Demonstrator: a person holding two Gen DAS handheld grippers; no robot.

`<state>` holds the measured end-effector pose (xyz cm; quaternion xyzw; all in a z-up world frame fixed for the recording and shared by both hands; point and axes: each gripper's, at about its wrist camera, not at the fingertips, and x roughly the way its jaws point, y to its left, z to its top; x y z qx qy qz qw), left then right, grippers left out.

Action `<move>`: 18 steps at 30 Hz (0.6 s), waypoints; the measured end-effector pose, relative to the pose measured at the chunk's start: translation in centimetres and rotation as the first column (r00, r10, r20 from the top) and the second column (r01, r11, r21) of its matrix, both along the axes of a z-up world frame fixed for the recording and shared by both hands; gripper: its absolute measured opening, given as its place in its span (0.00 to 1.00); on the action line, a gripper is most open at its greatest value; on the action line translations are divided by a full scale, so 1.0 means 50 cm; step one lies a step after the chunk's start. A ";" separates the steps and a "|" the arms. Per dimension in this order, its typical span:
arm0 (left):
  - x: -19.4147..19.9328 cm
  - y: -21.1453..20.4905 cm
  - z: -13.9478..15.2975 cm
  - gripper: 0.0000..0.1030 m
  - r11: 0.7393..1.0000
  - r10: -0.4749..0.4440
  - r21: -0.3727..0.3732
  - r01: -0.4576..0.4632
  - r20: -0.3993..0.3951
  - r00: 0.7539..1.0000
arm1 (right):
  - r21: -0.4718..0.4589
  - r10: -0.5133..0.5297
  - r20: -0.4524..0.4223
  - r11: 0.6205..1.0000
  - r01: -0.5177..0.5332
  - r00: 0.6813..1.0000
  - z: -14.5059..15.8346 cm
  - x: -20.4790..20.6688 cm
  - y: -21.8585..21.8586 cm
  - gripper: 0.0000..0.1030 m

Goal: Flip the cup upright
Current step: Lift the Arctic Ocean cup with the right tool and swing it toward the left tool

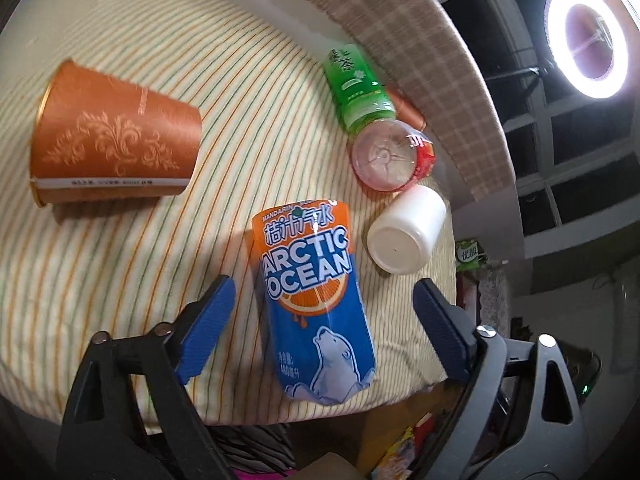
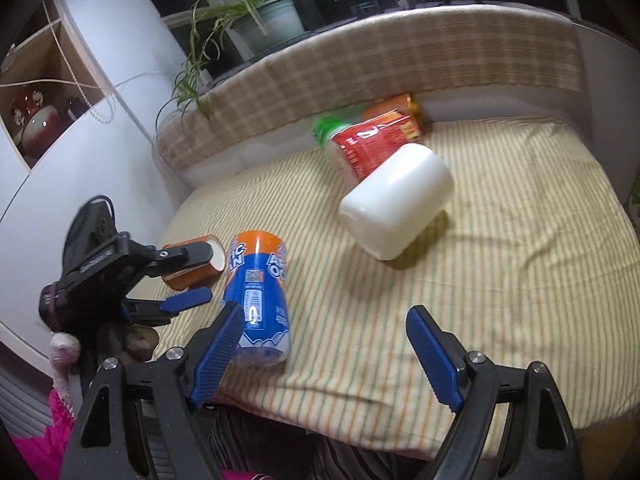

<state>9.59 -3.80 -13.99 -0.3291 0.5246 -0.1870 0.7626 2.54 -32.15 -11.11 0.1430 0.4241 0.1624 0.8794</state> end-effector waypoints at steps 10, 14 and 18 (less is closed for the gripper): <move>0.029 -0.023 -0.035 0.84 1.000 -0.002 0.007 0.002 -0.038 0.999 | -0.010 -0.015 -0.004 1.000 0.015 1.000 -0.007 -0.015 -0.009 0.83; 0.039 -0.032 -0.049 0.82 1.000 -0.012 0.008 0.012 -0.049 0.999 | -0.029 -0.015 -0.002 0.999 0.015 1.000 -0.008 -0.015 -0.009 0.83; 0.044 -0.036 -0.060 0.73 1.000 -0.017 0.014 0.017 -0.055 0.998 | -0.026 -0.017 -0.011 1.000 0.017 1.000 -0.014 -0.012 -0.011 0.83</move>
